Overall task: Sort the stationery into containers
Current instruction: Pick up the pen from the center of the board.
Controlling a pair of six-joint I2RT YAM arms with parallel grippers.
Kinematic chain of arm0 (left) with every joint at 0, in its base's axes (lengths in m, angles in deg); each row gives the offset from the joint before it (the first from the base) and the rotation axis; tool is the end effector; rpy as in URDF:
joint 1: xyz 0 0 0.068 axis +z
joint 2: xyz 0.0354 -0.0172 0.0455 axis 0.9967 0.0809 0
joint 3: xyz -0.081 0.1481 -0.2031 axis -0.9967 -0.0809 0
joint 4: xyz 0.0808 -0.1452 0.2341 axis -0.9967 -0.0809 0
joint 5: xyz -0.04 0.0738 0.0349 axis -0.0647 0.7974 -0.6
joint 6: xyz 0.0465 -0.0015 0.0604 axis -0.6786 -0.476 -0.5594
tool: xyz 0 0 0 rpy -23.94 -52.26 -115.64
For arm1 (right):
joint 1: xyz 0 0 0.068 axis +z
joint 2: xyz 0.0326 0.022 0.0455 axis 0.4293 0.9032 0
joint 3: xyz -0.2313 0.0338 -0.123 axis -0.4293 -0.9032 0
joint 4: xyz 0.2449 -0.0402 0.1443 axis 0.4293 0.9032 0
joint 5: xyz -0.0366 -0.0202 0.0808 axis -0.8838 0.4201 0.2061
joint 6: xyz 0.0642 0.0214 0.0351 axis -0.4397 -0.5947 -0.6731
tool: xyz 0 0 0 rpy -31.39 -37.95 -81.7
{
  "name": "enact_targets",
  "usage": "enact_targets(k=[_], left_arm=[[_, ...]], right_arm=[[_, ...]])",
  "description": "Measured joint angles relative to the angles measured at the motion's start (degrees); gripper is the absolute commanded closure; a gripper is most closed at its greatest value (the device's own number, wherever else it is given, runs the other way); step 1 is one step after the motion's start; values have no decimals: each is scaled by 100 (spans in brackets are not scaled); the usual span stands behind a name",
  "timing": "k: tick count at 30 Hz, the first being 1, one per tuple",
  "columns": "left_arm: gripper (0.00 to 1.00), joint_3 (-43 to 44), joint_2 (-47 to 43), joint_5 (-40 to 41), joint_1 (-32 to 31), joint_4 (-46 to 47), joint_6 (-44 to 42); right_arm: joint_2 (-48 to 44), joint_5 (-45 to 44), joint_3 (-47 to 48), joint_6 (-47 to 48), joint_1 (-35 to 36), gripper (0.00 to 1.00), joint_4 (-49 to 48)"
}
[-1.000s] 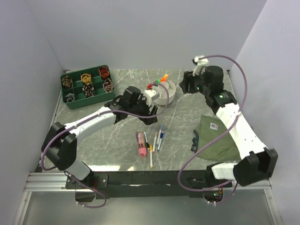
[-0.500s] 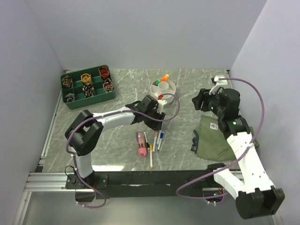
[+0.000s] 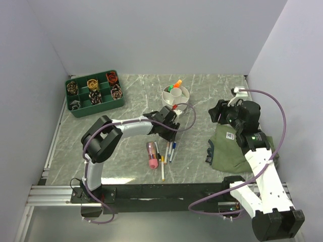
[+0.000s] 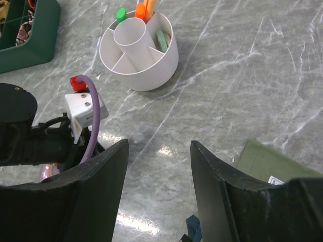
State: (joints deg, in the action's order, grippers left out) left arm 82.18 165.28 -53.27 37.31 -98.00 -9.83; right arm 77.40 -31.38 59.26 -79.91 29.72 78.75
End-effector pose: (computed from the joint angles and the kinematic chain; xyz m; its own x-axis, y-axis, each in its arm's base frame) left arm 0.2937 -0.3395 0.1151 -0.7427 0.4086 -0.5305 0.6043 0.7503 -0.2681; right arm 0.2499 0.0357 0.3237 -0.3599 0.0987 -0.9277 -0.2747 0.9391 0.2065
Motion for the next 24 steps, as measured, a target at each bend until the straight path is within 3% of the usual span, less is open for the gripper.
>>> enact_targets(k=[9,18,24], left_arm=[[66,393,313,306,-66,35,170],[56,188,203,610,-192,181,197],[59,66,125,732,-240,221,195]], right_arm=[[2,103,-57,-22,-149,40,-7],[68,155,-57,-22,-343,41,-9],[151,234,-57,-61,-358,41,-15]])
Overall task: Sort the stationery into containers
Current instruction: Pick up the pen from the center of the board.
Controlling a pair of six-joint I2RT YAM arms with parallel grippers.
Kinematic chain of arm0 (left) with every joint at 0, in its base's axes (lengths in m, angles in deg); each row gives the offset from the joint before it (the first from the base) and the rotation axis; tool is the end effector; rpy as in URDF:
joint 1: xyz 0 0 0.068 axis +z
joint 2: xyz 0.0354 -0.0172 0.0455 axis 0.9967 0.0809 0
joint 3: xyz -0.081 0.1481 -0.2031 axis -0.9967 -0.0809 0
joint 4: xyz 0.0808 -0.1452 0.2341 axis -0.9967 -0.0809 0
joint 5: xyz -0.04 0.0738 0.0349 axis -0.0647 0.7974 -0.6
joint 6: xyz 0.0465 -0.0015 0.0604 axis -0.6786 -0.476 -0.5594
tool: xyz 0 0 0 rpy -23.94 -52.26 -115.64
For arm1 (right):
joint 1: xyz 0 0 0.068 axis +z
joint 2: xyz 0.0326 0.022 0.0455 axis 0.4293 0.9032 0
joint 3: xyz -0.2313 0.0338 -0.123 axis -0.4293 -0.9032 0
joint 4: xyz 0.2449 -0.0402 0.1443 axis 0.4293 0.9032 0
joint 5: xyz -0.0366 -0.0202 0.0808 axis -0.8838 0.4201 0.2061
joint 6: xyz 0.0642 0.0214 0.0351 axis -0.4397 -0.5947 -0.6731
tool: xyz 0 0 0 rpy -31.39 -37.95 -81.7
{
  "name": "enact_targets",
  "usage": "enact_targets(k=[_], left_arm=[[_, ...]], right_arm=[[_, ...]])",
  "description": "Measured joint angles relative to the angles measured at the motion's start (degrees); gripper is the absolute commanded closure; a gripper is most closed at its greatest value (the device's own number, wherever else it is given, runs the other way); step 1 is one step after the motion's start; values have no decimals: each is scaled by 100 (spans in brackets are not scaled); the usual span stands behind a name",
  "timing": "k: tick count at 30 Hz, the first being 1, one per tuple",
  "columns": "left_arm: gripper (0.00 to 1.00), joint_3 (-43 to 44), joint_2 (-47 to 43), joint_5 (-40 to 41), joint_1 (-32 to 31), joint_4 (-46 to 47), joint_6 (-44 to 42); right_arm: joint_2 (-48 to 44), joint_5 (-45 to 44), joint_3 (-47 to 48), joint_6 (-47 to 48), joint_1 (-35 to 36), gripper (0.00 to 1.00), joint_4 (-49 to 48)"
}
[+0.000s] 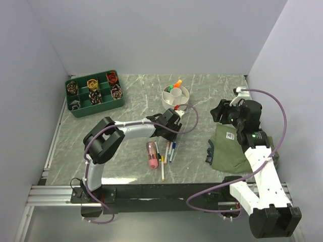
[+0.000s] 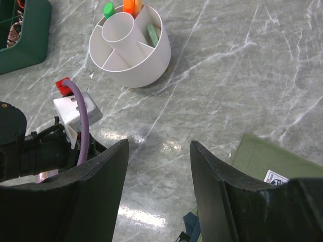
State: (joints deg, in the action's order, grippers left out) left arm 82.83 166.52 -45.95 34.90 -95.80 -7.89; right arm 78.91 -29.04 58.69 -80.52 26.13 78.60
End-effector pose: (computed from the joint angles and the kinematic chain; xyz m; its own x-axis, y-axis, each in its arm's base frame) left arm 0.2901 -0.3519 0.1122 -0.7231 0.3827 -0.5750 0.5753 0.7944 -0.1948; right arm 0.2565 0.0226 0.3141 -0.3914 0.1291 -0.9111 -0.2404 0.9414 0.2367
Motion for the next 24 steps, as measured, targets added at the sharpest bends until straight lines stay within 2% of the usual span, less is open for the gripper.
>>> enact_targets(k=[3,5,6,7,8,19,24], left_arm=[[64,0,22,299,-94,-4,2],[73,94,103,529,-186,-98,-4],[78,181,157,636,-225,-155,0],[95,315,262,730,-264,-219,-7],[99,444,358,776,-291,-234,-7],[99,710,448,780,-293,-380,-120],[99,1438,570,378,13,-1370,-354]], right_arm=[[0,13,0,2,-2,41,-4],[0,13,0,13,0,41,-4],[-4,13,0,22,-2,41,-4],[-13,20,0,24,-20,41,-4],[-28,35,0,26,-52,41,-4],[-105,118,0,28,-238,41,2],[286,122,267,66,-249,42,129]])
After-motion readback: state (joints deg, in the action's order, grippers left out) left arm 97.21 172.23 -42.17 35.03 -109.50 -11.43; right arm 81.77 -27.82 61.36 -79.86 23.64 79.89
